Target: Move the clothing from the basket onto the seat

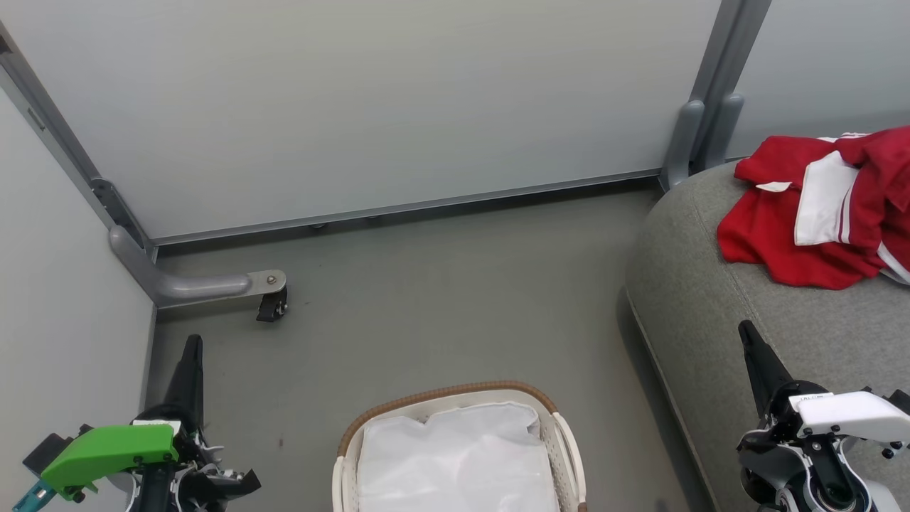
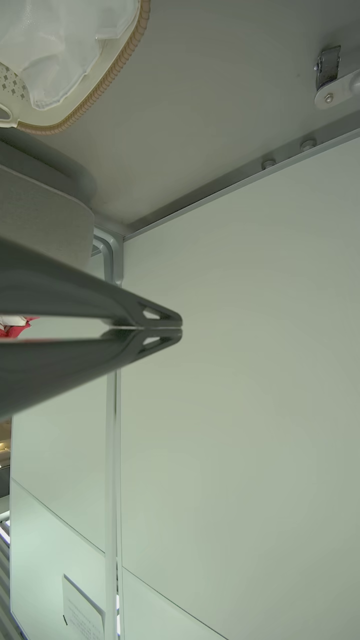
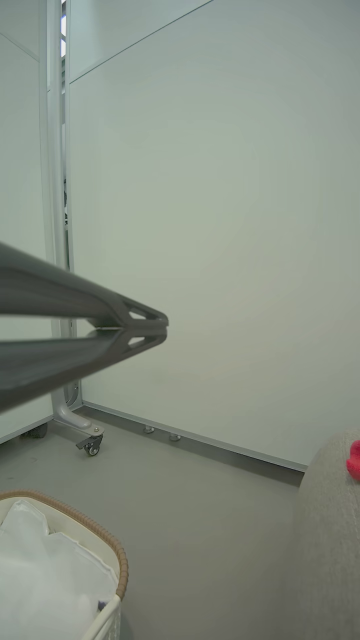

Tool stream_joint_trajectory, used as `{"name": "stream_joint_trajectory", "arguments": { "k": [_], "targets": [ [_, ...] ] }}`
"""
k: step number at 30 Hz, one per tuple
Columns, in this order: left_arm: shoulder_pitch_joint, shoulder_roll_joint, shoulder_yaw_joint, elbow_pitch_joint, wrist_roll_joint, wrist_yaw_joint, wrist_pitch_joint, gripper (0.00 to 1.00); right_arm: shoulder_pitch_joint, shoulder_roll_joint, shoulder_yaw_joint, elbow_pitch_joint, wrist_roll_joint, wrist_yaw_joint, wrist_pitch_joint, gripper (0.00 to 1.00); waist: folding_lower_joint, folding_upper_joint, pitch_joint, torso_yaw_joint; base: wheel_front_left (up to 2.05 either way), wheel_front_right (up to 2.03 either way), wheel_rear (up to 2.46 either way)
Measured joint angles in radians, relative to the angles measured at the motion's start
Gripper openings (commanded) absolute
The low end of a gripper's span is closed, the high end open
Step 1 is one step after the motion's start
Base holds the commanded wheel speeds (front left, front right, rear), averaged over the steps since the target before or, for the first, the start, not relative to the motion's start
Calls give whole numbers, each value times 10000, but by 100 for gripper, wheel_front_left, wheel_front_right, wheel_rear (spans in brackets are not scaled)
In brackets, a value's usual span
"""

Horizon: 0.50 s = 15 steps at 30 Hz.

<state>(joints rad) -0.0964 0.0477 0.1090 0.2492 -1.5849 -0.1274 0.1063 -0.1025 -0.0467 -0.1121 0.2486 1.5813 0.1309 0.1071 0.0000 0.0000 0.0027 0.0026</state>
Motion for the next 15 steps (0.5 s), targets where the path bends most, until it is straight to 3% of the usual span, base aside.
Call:
{"name": "stream_joint_trajectory", "arguments": {
  "k": [15],
  "targets": [
    [-79,2,50,-36,-265,-4,73,0,-12,-4,-13,-19,299,0,82,0,0,0,4,-27,0,0,0]
  ]
}}
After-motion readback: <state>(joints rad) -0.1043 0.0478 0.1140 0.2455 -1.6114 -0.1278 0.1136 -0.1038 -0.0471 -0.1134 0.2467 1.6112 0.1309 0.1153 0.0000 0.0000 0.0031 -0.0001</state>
